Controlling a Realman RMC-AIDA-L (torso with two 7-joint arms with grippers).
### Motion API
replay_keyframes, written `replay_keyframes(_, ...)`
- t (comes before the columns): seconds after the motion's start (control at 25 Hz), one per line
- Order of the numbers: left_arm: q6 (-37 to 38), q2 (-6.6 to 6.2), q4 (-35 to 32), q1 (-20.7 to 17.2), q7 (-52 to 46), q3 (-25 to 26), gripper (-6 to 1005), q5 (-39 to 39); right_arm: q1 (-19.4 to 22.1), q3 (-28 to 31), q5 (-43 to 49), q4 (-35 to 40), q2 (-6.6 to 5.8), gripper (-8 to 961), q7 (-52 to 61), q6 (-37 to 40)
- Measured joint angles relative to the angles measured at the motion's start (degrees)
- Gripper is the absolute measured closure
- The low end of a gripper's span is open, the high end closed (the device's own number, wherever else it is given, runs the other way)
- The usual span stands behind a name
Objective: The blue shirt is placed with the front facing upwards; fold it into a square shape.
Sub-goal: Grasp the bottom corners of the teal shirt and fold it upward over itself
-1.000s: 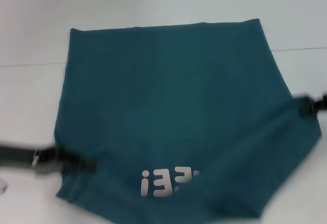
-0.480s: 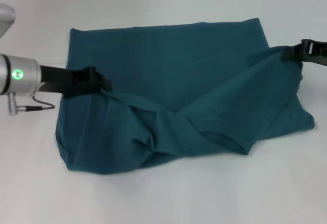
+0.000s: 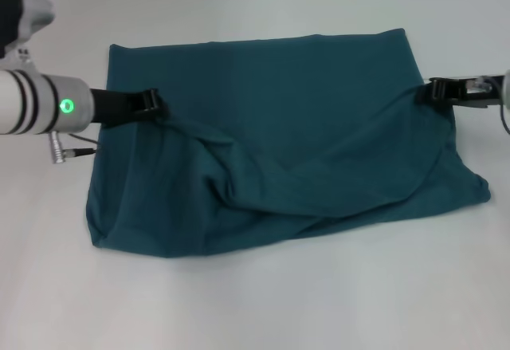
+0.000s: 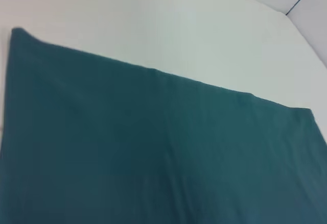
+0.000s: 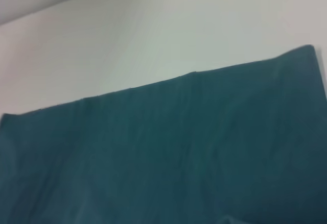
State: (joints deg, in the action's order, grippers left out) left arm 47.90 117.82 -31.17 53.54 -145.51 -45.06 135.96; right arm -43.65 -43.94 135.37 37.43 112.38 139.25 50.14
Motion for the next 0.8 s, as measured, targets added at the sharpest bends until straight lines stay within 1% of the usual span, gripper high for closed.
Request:
replay_keyframes(0.04,0.0,0.0,0.0,0.0,0.0,0.0,950,0.0,-0.47,-0.67,0.71,-0.53,0.09,913,0.09,-1.35)
replay_keyframes(0.16,-3.3,0.44,0.38,0.44,0.0,-1.22,951,0.06,-2.33,-1.77,4.14,-2.33,0.57,913,0.41,-5.03)
replay_keyframes(0.36,-7.08,0.72,0.42,0.68,0.01,-2.16,951,0.09,-4.68,-1.9,9.33,-4.1,1.18,913,0.51,-9.79)
replay_keyframes(0.56,-9.12,0.6,0.38,1.24,0.81,-2.31,951,0.1,-5.48,-1.93,9.8,-4.16,1.21,913,0.55,-11.57)
replay_keyframes(0.8,-12.99,0.8,0.21,1.99,1.1,-2.75,951,-0.04,-6.12,-1.94,9.83,-4.19,1.13,913,0.58,-13.45)
